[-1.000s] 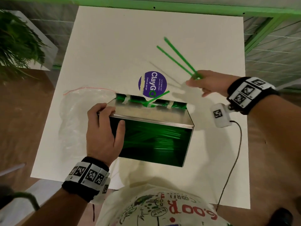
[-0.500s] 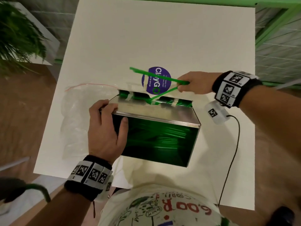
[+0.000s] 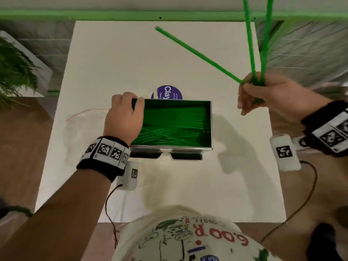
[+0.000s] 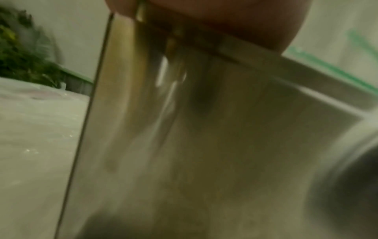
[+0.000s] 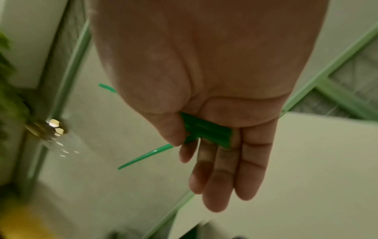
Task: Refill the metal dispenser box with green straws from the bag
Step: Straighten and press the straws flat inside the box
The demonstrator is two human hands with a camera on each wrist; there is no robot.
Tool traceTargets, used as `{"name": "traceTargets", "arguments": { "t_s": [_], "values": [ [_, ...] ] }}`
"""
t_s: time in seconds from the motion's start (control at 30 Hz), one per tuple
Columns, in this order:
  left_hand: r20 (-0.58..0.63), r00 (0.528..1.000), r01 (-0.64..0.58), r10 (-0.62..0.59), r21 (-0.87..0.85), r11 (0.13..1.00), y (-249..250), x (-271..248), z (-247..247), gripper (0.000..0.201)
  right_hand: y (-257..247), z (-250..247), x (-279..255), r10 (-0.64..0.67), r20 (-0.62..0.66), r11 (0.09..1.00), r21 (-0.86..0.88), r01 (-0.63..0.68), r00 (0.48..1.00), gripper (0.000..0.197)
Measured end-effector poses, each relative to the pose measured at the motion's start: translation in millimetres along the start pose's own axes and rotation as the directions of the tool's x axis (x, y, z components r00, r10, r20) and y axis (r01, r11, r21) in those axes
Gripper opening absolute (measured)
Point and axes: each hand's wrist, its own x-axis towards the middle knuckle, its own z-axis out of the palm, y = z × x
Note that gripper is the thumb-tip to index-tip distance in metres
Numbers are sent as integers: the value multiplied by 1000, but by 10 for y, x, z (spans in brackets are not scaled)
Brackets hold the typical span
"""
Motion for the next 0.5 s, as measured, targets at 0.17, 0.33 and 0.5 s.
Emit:
{"name": "traceTargets", "arguments": {
  "t_s": [0.17,0.33,0.5],
  "values": [
    [204,974,178,-101,-404,898,-16,106,-172,26,-179,833,-51,-58,139,981,-178,83,989,19],
    [406,900,411,-159,-665,623,-231,73,-503,22,-151,1399,187,-90,211,508,-831,227,973,17],
    [325,922,386,-213,-711,588,-516,51,-628,39,-208,1607,284,61,154,335,-934,125,986,31]
  ]
}}
